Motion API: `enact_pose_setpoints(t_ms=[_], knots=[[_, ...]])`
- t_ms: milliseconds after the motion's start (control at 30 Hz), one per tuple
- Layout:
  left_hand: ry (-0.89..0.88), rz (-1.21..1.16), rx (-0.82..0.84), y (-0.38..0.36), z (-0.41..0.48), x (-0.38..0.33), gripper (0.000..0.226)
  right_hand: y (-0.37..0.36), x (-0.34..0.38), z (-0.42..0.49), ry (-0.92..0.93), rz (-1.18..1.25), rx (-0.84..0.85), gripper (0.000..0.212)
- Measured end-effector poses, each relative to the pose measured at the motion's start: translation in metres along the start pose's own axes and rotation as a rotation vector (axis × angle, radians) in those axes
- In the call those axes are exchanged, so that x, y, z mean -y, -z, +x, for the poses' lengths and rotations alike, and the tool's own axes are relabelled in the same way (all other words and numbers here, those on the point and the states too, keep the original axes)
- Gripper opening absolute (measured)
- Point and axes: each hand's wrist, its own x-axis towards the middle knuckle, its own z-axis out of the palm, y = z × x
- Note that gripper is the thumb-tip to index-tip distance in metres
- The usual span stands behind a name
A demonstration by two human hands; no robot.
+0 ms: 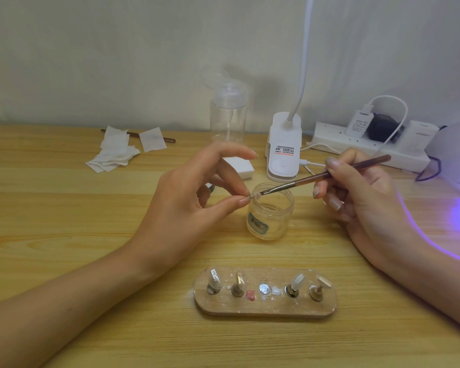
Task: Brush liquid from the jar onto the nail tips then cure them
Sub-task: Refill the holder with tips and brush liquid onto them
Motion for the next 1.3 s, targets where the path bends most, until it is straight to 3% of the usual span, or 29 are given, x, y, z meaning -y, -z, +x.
enact_pose_setpoints(t_ms=[467,1300], knots=[[0.007,0.010,-0.004,0.0005,-0.0004,-0.0038,0.037,0.0006,-0.0009,-0.0005,0.072,0.056,0.074,0.024],[0.137,-0.137,0.018,0.0010,0.0005,-0.0032,0.043,0.0028,-0.0014,-0.0013,0.100,0.010,0.013,0.022]])
